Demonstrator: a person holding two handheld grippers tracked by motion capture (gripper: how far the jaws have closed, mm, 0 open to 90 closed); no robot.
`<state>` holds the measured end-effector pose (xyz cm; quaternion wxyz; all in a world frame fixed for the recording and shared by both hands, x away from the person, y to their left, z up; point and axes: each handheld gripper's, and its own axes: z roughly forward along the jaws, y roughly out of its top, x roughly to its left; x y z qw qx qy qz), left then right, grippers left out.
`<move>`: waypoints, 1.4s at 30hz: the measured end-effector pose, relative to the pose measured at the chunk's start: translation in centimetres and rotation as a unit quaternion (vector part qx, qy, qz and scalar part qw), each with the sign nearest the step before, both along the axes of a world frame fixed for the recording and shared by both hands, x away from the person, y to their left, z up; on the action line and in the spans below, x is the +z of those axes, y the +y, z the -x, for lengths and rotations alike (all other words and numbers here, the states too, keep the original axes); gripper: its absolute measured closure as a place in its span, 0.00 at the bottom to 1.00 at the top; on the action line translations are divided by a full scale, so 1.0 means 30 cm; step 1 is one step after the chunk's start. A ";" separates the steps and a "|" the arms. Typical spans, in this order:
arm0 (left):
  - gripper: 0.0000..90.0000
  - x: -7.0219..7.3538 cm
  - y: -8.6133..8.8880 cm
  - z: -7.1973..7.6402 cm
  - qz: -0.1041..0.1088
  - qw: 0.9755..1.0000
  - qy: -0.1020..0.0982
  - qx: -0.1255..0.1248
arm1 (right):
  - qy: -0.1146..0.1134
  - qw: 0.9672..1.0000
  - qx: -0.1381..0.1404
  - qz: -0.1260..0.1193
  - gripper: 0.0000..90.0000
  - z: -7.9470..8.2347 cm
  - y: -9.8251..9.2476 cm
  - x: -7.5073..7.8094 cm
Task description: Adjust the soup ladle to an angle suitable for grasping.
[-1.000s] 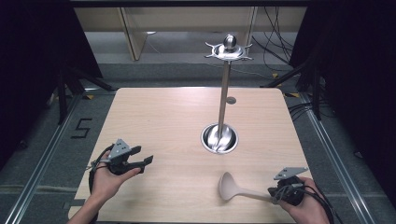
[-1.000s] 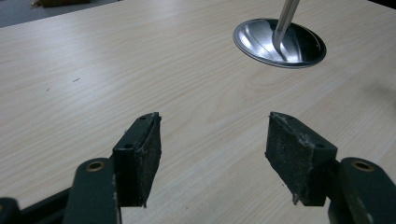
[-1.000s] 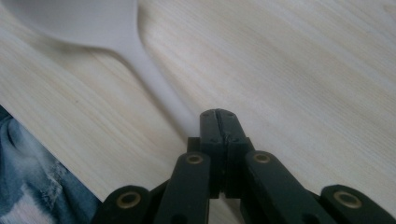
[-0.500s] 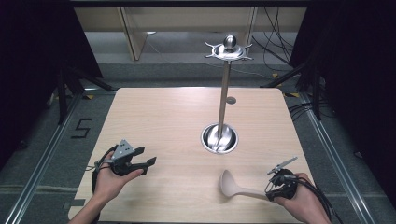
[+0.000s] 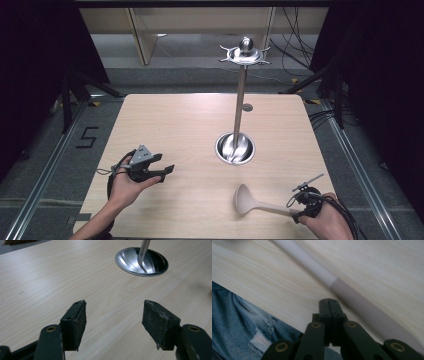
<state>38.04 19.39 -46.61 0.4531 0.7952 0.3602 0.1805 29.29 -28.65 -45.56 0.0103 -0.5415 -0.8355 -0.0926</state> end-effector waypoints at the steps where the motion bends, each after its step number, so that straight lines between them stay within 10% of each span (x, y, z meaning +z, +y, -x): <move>1: 0.39 0.000 -0.015 -0.011 0.000 1.000 0.000 -0.004 | 0.008 1.000 -0.016 0.005 1.00 0.005 -0.008 -0.002; 23: 0.39 -0.002 -0.062 -0.028 -0.007 0.999 0.008 -0.035 | 0.047 0.994 -0.075 0.058 1.00 0.018 -0.067 -0.046; 42: 0.39 0.001 -0.057 -0.024 0.005 1.000 0.010 -0.025 | -0.015 0.991 -0.109 0.071 1.00 -0.112 -0.083 -0.046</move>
